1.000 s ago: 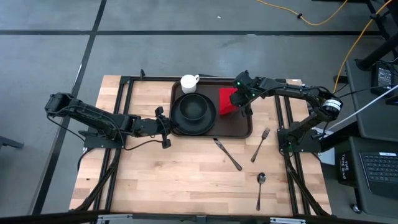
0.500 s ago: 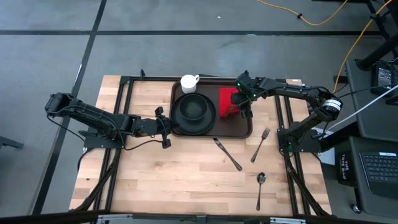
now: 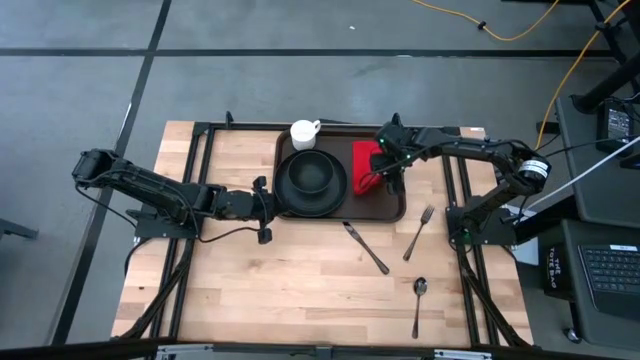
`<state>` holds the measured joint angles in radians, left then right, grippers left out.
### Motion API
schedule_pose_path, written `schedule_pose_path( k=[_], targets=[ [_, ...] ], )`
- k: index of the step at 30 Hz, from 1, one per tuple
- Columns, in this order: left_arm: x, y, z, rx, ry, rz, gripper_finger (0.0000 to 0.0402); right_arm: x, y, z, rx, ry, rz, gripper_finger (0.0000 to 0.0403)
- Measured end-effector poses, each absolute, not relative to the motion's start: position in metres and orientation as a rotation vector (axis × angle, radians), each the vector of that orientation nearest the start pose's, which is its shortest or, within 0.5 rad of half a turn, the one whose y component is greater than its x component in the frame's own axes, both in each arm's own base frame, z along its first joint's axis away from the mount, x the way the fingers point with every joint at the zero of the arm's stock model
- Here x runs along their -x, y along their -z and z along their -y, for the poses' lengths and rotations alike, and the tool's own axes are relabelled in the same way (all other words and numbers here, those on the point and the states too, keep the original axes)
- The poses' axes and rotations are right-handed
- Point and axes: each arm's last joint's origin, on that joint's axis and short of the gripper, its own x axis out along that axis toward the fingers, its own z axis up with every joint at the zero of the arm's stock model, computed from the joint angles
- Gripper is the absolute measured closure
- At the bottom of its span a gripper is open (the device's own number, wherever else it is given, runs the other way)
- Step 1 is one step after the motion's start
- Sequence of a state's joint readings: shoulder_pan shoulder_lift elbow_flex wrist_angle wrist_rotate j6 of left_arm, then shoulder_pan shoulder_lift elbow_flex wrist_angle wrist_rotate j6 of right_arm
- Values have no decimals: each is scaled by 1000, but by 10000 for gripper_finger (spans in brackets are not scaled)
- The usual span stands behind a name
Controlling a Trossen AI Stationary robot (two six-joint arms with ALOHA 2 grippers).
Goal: Set up tray
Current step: Put the red napkin on the brown serving tray to the right of the black plate, then put the black fork on top of the red napkin
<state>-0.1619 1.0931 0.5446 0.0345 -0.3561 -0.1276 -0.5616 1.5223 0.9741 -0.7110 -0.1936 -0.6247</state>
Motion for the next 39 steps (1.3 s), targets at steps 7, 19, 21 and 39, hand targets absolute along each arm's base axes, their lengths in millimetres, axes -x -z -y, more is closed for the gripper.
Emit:
schedule_pose_path(
  k=[7,19,21,39],
  targets=[
    [-220,-215,26,-8,-221,-484,400,-238,-198,138,77,-83,-1225,287],
    [-220,-215,26,-8,-223,-484,397,-236,-199,136,-47,-19,-1255,287],
    [-220,-215,26,-8,-223,-484,398,-235,-202,136,-88,-2,-1272,287],
    [-221,-216,26,3,-224,-471,401,-247,-274,81,-84,131,-1203,387]
  ],
)
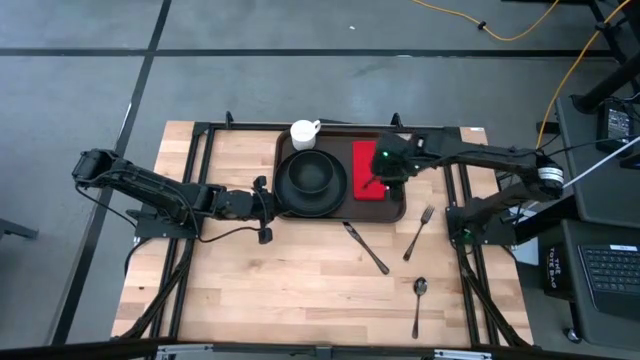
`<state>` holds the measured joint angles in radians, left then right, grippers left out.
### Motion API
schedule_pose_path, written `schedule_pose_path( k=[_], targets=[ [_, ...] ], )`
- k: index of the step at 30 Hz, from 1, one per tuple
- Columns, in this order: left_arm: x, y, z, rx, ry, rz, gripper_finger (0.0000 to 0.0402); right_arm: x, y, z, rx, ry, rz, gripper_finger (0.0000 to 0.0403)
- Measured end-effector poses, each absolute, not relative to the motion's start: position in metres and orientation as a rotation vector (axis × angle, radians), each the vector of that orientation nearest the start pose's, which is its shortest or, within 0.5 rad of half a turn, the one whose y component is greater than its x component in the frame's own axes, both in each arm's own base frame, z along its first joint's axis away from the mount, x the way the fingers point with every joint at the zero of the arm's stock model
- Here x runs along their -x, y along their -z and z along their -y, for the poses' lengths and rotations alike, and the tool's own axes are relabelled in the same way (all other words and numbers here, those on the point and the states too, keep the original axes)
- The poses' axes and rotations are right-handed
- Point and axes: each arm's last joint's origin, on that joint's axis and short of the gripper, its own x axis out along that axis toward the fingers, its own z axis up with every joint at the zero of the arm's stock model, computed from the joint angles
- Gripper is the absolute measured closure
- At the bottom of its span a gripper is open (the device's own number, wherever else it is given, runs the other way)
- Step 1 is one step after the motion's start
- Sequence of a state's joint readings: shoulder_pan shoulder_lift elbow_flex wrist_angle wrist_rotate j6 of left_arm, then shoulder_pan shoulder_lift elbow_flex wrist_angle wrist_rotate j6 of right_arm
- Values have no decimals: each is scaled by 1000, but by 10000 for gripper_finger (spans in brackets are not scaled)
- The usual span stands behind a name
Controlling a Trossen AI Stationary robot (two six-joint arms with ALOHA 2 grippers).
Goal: Set up tray
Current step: Put the black fork on top of the red napkin
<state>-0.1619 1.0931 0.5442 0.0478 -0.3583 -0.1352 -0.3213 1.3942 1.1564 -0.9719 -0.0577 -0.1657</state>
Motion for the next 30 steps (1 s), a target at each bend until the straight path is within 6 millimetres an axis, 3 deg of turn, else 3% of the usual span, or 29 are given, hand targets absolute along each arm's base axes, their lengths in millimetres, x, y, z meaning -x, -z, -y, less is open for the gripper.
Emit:
schedule_pose_path(
  k=[11,17,20,30],
  targets=[
    [-223,-220,26,10,-220,-419,398,-227,-308,30,-77,232,-1069,394],
    [-223,-220,27,-50,-182,-425,398,-220,-308,5,-65,305,-1100,395],
    [-220,-210,28,-68,-124,-409,400,-221,-307,-4,-100,332,-1088,396],
    [-193,-193,15,-101,-66,-305,400,-223,-308,-23,-150,496,-977,385]
  ],
)
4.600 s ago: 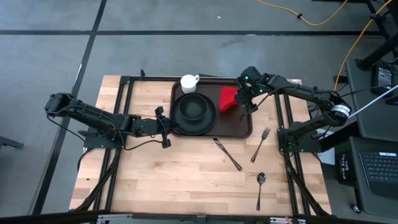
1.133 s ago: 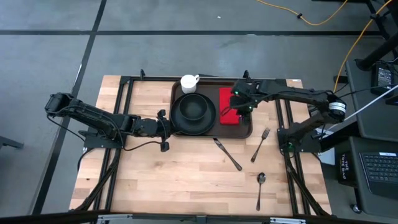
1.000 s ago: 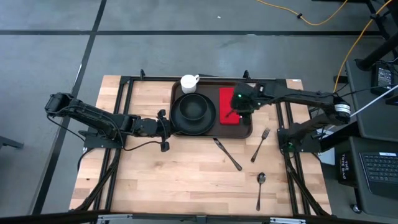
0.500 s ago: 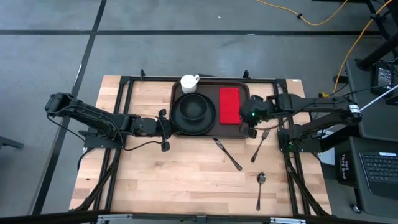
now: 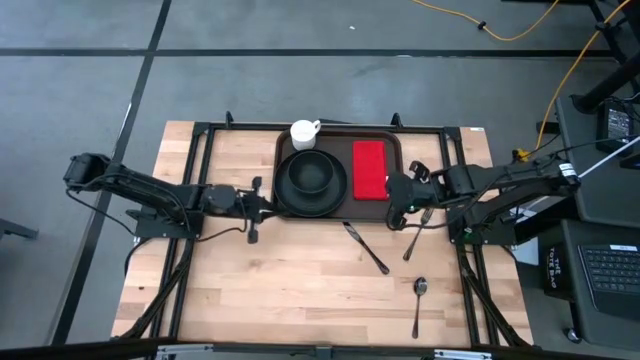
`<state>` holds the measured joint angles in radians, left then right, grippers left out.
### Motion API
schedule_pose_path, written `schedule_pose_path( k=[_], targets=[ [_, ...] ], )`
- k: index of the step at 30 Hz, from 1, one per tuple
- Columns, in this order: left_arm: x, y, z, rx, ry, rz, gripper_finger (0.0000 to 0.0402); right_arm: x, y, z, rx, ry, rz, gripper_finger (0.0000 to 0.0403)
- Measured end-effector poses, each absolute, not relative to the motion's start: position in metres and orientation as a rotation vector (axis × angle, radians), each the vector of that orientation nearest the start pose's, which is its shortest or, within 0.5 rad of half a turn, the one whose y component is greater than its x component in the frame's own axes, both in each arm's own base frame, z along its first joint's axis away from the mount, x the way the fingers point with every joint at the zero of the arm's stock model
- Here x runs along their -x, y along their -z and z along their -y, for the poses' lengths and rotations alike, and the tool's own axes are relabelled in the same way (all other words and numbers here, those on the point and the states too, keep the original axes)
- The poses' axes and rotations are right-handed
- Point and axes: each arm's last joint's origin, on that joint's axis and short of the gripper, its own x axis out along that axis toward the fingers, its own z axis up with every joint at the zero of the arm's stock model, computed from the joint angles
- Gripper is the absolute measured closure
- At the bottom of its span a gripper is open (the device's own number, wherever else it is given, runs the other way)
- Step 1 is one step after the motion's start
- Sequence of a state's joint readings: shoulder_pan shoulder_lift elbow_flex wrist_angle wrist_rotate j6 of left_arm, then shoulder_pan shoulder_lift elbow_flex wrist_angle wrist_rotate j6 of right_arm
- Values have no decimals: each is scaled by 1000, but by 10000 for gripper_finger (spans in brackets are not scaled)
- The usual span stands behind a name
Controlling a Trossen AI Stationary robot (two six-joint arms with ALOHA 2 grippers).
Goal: Set up tray
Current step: Put the black fork on top of the red napkin
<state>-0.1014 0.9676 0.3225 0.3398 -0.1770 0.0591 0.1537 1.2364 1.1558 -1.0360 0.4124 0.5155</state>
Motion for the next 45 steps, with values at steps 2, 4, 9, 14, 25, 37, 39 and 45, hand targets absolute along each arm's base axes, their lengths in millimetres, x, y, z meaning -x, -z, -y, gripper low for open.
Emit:
schedule_pose_path(
  k=[2,4,9,14,25,37,39,45],
  targets=[
    [-186,-190,10,-118,-64,-296,401,-226,-305,-23,-135,529,-939,384],
    [-179,-190,6,-117,-78,-271,399,-228,-299,-21,-93,557,-907,386],
    [-163,-186,-3,-83,-115,-232,400,-230,-271,-10,-122,549,-941,397],
    [-156,-185,-7,-63,-148,-248,400,-221,-243,7,-312,558,-1041,397],
    [-156,-188,-7,-60,-151,-213,396,-190,-226,24,-734,788,-1085,396],
    [-156,-189,-7,-78,-149,-204,400,-181,-220,-2,-908,935,-1108,396],
    [-157,-190,-7,-77,-150,-195,400,-178,-219,-7,-938,976,-1114,396],
    [-157,-190,-7,-77,-150,-192,400,-173,-219,-22,-1002,1051,-1090,396]
  ],
)
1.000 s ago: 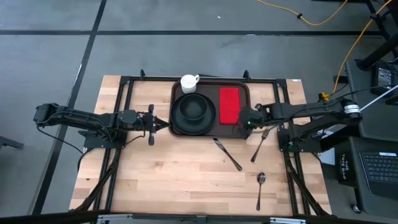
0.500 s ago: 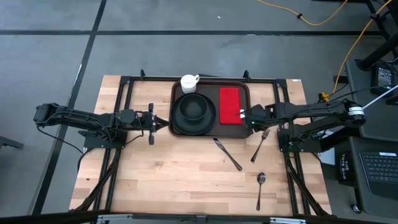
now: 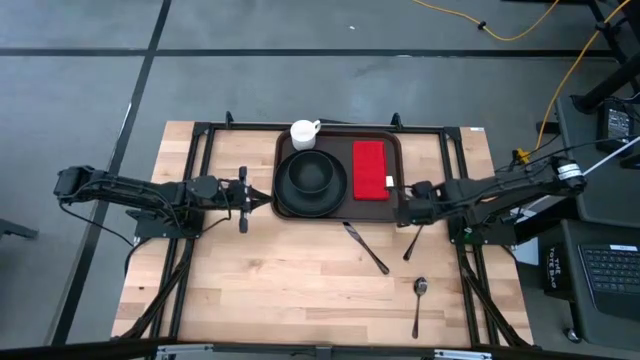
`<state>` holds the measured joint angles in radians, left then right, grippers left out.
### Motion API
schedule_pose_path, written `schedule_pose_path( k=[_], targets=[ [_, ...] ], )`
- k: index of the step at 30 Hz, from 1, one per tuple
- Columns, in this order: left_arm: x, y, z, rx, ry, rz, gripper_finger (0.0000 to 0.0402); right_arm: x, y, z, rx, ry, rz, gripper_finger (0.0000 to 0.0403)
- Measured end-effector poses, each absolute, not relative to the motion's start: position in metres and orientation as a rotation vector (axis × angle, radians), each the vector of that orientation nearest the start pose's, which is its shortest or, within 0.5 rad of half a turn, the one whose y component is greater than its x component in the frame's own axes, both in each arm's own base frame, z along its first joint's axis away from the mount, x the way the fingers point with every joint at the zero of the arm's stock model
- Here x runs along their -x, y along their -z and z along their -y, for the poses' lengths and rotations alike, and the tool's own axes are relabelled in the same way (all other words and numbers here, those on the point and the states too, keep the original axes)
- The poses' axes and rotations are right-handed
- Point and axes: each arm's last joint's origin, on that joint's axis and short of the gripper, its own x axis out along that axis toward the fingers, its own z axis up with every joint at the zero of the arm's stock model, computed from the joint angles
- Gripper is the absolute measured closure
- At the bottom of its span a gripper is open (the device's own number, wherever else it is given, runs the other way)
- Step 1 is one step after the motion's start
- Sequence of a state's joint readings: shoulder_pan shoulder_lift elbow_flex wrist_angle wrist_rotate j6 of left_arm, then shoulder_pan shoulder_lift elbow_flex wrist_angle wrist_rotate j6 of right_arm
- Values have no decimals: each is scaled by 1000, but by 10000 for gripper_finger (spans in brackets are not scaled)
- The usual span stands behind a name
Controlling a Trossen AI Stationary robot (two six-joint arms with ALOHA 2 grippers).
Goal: Set up tray
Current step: Put the black fork on top of the red napkin
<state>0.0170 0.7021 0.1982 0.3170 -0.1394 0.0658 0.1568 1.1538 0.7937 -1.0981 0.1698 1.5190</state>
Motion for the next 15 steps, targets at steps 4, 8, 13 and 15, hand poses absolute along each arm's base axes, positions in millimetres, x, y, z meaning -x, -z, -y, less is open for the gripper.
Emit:
schedule_pose_path(
  k=[4,8,13,15],
  targets=[
    [-157,-190,-7,-77,-150,-192,398,-172,-219,-28,-1031,1088,-1056,396],
    [-157,-190,-7,-77,-150,-192,399,-168,-213,-32,-1057,1134,-1050,395],
    [-157,-190,-7,-77,-150,-192,400,-155,-188,-34,-1095,1232,-1066,374],
    [-157,-190,-7,-76,-149,-192,398,-151,-179,-35,-1122,1256,-1087,360]
  ],
)
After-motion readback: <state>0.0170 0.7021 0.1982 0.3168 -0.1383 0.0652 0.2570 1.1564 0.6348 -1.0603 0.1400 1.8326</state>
